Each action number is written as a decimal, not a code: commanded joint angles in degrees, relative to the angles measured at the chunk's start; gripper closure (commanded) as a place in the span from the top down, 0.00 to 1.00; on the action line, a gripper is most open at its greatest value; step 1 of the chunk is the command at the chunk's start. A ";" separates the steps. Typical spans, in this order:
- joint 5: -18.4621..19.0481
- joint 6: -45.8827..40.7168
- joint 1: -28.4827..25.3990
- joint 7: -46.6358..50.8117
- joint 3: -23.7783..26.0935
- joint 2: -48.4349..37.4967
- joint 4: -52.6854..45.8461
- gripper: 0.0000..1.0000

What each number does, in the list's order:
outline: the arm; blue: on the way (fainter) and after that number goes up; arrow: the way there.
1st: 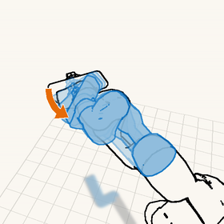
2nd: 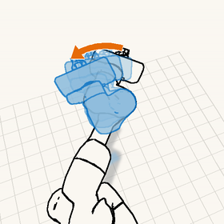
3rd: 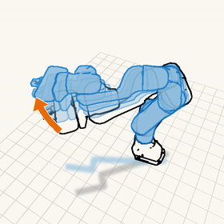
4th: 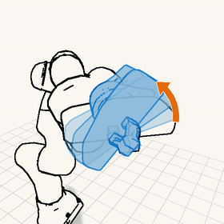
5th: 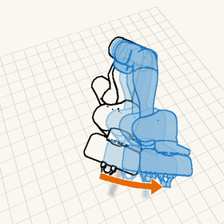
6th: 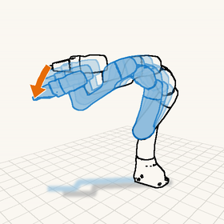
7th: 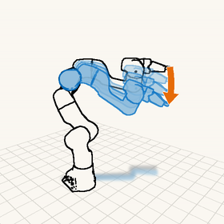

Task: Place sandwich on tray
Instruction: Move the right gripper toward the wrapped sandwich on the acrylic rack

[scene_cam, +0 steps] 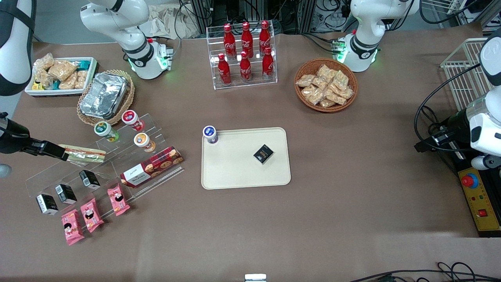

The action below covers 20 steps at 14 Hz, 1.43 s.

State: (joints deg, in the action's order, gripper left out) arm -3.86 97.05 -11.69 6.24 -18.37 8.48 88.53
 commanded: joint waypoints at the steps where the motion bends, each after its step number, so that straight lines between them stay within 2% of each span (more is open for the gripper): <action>1: -1.59 -1.07 0.35 -1.23 -0.35 -0.13 -0.11 1.00; 9: -1.68 -2.21 0.35 -1.05 -0.35 -0.48 -0.03 1.00; 16: -1.68 -2.92 2.20 3.25 -0.62 -1.01 0.59 1.00; 19: 2.17 -3.35 2.11 3.51 -0.53 -0.49 0.24 1.00; 20: 2.45 -4.84 2.20 4.56 -0.62 -0.57 0.24 1.00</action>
State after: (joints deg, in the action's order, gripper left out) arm -2.84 94.45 -9.53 8.92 -18.99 8.37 88.64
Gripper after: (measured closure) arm 0.000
